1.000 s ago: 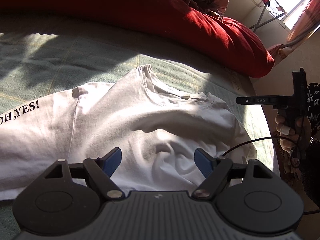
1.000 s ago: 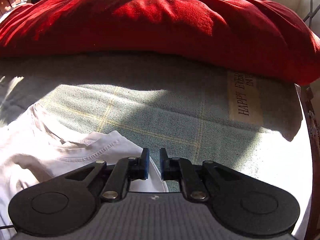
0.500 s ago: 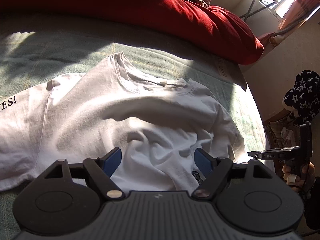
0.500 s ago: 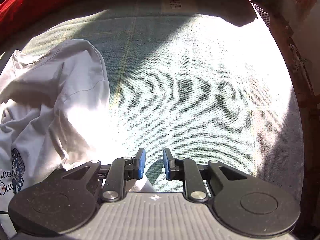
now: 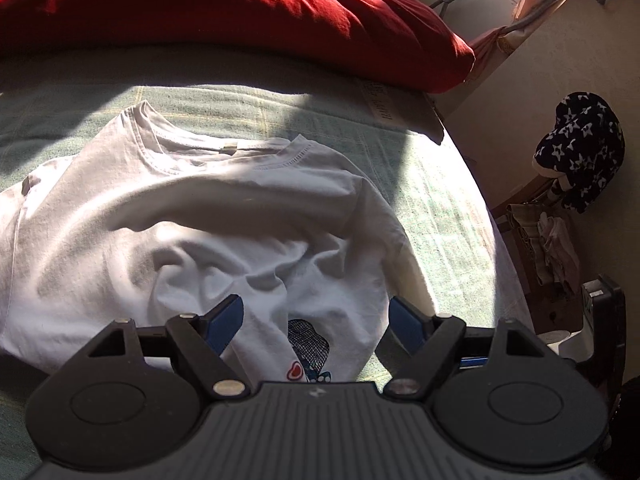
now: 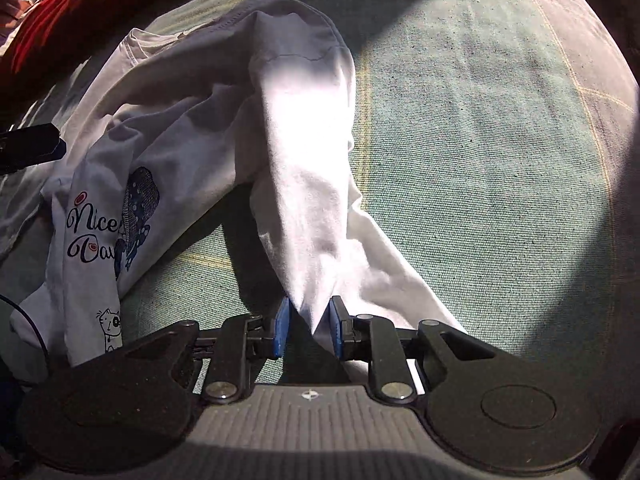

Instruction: Fold clothes

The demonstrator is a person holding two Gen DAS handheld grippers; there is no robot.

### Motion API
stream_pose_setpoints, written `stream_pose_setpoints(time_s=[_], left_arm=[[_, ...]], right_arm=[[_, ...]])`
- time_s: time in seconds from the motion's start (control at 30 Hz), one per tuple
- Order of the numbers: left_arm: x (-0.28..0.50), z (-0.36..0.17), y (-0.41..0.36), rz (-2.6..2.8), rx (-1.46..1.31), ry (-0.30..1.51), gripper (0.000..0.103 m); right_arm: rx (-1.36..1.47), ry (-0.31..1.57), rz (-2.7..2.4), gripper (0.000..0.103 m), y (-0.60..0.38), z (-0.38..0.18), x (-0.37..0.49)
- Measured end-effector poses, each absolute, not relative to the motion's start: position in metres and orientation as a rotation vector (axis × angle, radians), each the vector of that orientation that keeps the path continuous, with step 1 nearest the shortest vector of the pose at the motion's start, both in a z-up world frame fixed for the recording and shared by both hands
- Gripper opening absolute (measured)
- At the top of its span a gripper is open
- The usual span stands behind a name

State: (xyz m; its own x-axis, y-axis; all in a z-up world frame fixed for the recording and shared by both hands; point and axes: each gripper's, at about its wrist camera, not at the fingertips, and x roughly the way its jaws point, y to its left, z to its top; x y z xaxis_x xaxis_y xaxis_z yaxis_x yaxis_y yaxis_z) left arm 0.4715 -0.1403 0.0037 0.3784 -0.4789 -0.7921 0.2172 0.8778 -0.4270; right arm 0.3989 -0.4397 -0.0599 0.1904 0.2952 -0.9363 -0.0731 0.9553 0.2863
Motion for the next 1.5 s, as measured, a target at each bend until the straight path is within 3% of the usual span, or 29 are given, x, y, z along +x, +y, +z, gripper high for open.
stream_pose_setpoints(time_s=[0.2, 0.47, 0.53, 0.57, 0.6, 1.0, 1.17, 1.3, 1.5], left_arm=[[0.458, 0.006, -0.146, -0.446, -0.265, 1.101, 0.079], [0.447, 0.001, -0.157, -0.452, -0.254, 1.121, 0.079], [0.446, 0.001, -0.157, -0.443, -0.249, 1.126, 0.079], [0.445, 0.001, -0.157, -0.438, -0.25, 1.127, 0.079], [0.445, 0.002, -0.157, -0.432, -0.254, 1.128, 0.079], [0.447, 0.009, -0.167, -0.439, -0.251, 1.107, 0.079], [0.45, 0.01, -0.163, -0.424, -0.252, 1.11, 0.079], [0.453, 0.007, -0.161, -0.415, -0.266, 1.115, 0.079], [0.459, 0.005, -0.161, -0.421, -0.265, 1.117, 0.08]], right_arm=[[0.16, 1.246, 0.197, 0.03, -0.479, -0.035, 0.398], [0.168, 1.339, 0.257, 0.031, -0.494, -0.078, 0.401], [0.086, 1.322, 0.242, 0.027, -0.482, -0.075, 0.394], [0.041, 1.313, 0.226, 0.01, -0.478, -0.073, 0.391], [0.02, 1.302, 0.212, 0.003, -0.477, -0.069, 0.39], [-0.115, 1.118, -0.032, 0.0, -0.532, -0.016, 0.431], [-0.056, 1.076, -0.128, 0.0, -0.57, -0.007, 0.458], [0.106, 1.105, -0.014, 0.012, -0.583, -0.01, 0.468], [0.049, 1.185, 0.202, 0.02, -0.521, -0.048, 0.481]])
